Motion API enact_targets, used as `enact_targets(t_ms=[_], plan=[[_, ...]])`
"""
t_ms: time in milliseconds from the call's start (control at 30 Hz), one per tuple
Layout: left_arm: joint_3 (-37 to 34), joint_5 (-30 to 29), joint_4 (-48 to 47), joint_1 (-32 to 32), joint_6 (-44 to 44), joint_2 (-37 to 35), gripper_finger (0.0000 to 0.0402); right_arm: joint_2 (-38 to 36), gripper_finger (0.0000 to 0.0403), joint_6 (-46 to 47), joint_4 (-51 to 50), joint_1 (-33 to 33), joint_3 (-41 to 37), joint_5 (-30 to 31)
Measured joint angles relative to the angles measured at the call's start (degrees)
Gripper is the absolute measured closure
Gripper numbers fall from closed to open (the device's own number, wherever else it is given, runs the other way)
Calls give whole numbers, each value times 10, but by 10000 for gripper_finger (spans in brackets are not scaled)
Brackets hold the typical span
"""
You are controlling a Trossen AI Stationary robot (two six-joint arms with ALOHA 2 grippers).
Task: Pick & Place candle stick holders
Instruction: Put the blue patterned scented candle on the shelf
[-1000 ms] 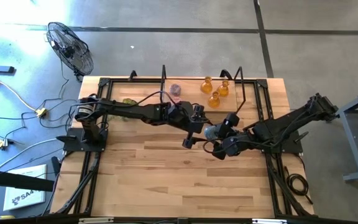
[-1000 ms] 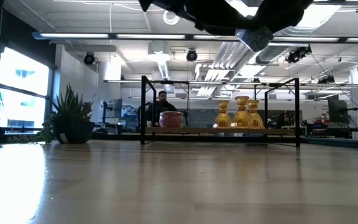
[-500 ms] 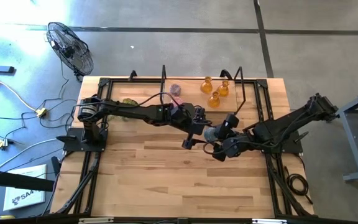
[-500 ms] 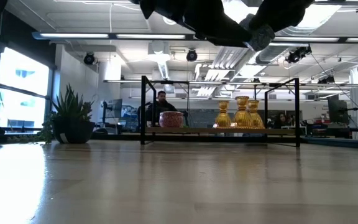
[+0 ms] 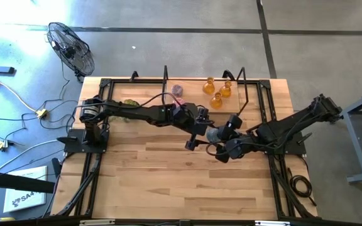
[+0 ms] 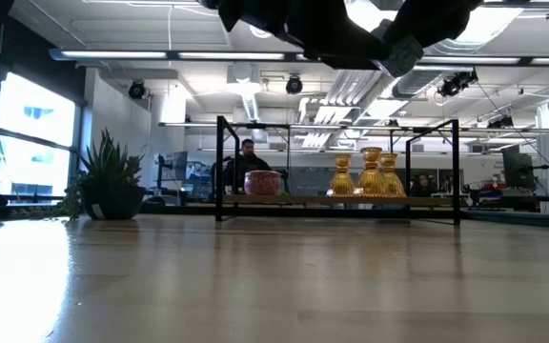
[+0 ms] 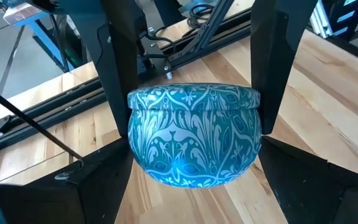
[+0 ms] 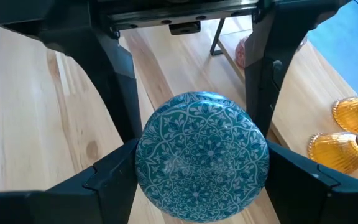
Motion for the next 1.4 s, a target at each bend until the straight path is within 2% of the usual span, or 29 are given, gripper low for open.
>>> enact_targets(t_ms=[1067, 1400], plan=[[-1, 3, 80, 3, -4, 23, 67, -1, 123, 3, 1, -3, 1, -2], [-1, -9, 76, 3, -9, 23, 126, -1, 123, 4, -3, -3, 1, 3]])
